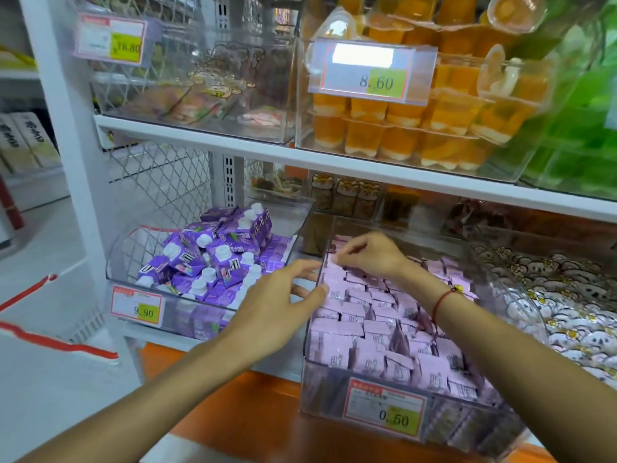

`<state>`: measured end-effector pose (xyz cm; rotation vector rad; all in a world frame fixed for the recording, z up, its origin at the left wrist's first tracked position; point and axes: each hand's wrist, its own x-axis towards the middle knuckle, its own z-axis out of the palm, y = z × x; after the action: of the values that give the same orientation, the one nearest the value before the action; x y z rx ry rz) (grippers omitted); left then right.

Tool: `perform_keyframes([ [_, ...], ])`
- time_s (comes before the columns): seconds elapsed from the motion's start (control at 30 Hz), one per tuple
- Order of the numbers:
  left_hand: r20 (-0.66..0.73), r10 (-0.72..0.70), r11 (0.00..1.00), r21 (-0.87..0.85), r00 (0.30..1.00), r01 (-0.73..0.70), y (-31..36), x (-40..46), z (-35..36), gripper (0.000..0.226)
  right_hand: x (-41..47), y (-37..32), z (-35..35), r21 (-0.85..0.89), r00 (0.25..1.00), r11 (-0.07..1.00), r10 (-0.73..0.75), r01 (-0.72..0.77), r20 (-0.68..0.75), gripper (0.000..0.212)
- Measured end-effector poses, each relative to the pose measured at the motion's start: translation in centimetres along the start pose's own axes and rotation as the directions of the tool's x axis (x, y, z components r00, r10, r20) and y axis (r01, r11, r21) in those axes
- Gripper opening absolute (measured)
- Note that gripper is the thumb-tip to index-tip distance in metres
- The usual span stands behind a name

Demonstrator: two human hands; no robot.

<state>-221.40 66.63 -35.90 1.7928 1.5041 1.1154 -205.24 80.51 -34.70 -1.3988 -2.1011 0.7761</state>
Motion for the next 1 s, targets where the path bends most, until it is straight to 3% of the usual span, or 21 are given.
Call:
perform_keyframes([
  [0.13, -0.033, -0.013, 1.0, -0.015, 0.999, 0.013, -0.4, 0.4, 0.1, 0.018, -1.1, -1.3, -0.6, 0.293, 0.97, 0.955, 0.11, -0.042, -0.216, 0.009],
  [0.23, -0.144, 0.031, 0.999, 0.037, 0.989, -0.026, -0.5, 0.9, -0.2, 0.027, -3.2, -2.9, -1.8, 0.491, 0.845, 0.866, 0.193, 0.093, -0.5, 0.004],
  [0.27, -0.176, 0.086, 0.996, 0.037, 0.981, -0.08, -0.4, 1.0, -0.5, 0.034, -4.1, -3.1, -2.3, 0.582, 0.808, 0.803, 0.255, 0.129, -0.532, 0.004],
  [0.33, -0.187, 0.226, 0.974, 0.048, 0.956, -0.221, -0.1, 1.0, -1.0, 0.053, -5.9, -3.4, -3.0, 0.759, 0.826, 0.636, 0.348, 0.139, -0.443, 0.013],
  [0.4, -0.131, 0.348, 0.936, 0.096, 0.928, -0.337, 0.5, 1.0, -1.3, 0.069, -7.2, -3.7, -3.2, 0.898, 0.904, 0.439, 0.367, 0.04, -0.22, 0.015],
  [0.5, -0.16, 0.428, 0.904, 0.068, 0.89, -0.422, 1.3, 1.0, -1.2, 0.056, -8.0, -4.6, -2.6, 0.964, 0.929, 0.224, 0.365, -0.145, 0.055, 0.017],
  [0.53, -0.2, 0.396, 0.914, -0.002, 0.896, -0.405, 1.6, 0.9, -1.3, 0.048, -8.1, -4.8, -2.5, 0.956, 0.931, 0.222, 0.35, -0.19, 0.103, 0.016],
  [0.6, -0.256, 0.263, 0.932, -0.183, 0.93, -0.314, 2.0, 1.0, -1.6, 0.032, -8.2, -4.8, -2.3, 0.914, 0.934, 0.317, 0.325, -0.253, 0.146, 0.019],
  [0.7, -0.231, -0.017, 0.917, -0.391, 0.973, -0.077, 2.1, 1.3, -2.0, 0.019, -8.1, -3.9, -2.5, 0.683, 0.959, 0.704, 0.283, -0.195, -0.018, 0.033],
  [0.77, -0.173, -0.097, 0.916, -0.4, 0.98, 0.02, 1.9, 1.4, -2.1, 0.023, -8.2, -3.7, -2.5, 0.497, 0.993, 0.867, 0.091, -0.039, -0.081, 0.028],
  [0.87, -0.125, -0.1, 0.924, -0.38, 0.987, 0.046, 1.6, 1.5, -1.6, 0.024, -8.4, -3.4, -2.1, 0.434, 0.989, 0.891, -0.145, 0.134, -0.007, 0.031],
  [1.0, -0.147, 0.048, 0.948, -0.304, 0.988, -0.091, 1.2, 2.2, -1.1, 0.011, -7.7, -3.0, -1.7, 0.407, 0.969, 0.879, -0.219, 0.247, -0.117, 0.026],
])
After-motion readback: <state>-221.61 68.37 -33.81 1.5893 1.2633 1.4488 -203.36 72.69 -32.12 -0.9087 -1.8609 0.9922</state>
